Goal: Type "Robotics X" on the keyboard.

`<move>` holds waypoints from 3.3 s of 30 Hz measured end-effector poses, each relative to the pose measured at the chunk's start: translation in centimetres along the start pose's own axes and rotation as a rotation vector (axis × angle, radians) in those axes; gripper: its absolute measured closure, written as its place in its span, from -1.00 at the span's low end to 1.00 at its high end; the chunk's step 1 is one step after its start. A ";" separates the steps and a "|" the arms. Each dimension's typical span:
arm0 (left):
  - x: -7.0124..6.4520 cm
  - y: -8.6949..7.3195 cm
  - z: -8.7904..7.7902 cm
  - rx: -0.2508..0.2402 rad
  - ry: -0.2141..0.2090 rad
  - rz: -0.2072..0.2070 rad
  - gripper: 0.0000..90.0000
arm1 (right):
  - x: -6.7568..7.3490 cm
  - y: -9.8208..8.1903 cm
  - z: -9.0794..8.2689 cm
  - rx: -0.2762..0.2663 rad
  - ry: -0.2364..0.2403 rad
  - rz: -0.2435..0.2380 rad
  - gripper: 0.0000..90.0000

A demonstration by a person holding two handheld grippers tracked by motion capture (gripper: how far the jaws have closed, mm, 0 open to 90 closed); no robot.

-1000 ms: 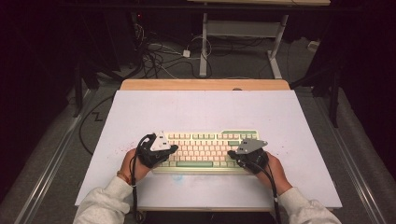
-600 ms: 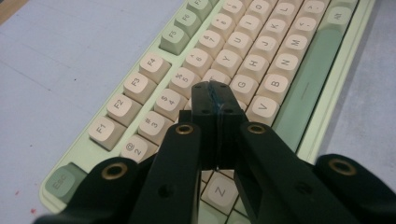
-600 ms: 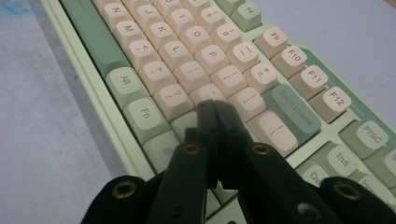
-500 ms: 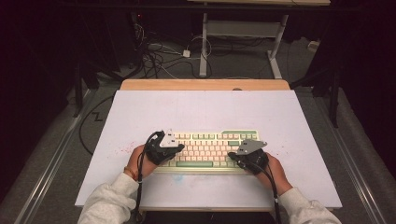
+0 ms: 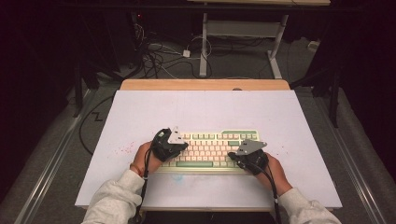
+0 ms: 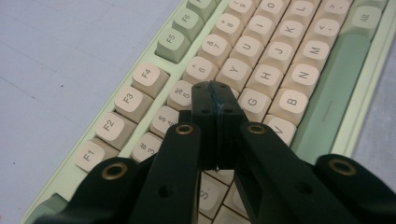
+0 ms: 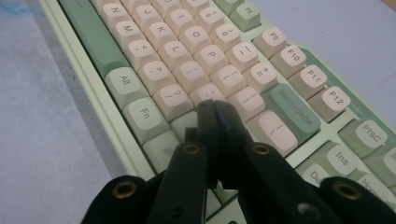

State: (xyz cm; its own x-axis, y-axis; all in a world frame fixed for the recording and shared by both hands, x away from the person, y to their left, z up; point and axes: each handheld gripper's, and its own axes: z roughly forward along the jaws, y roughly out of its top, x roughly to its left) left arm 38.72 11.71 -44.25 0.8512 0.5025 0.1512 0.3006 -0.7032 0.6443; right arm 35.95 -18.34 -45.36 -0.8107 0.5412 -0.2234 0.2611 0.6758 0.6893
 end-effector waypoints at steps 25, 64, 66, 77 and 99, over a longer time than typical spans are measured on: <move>-0.1 0.4 -0.4 -0.030 0.019 0.008 0.95 | 0.2 0.1 -0.1 0.008 -0.008 -0.001 1.00; -1.0 -0.8 -3.9 -0.155 0.077 0.021 0.95 | -0.5 1.3 -4.0 -0.137 -0.049 0.022 1.00; -1.0 -1.0 -4.1 -0.156 0.078 0.020 0.95 | -0.5 1.3 -4.1 -0.139 -0.050 0.025 1.00; -1.0 -2.8 -5.3 -0.169 0.104 0.001 0.95 | -0.5 1.6 -3.8 -0.138 -0.053 0.026 1.00; -1.4 -6.3 -6.6 -0.171 0.131 -0.036 0.95 | 0.4 3.6 -0.5 -0.105 -0.016 -0.004 1.00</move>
State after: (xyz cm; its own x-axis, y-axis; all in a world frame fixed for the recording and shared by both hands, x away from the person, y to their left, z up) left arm 32.78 18.74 -43.52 0.7751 0.5943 0.2147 0.2425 -0.5936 0.7674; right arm 36.33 -15.96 -42.66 -0.8029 0.5470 -0.2368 0.2008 0.6223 0.7566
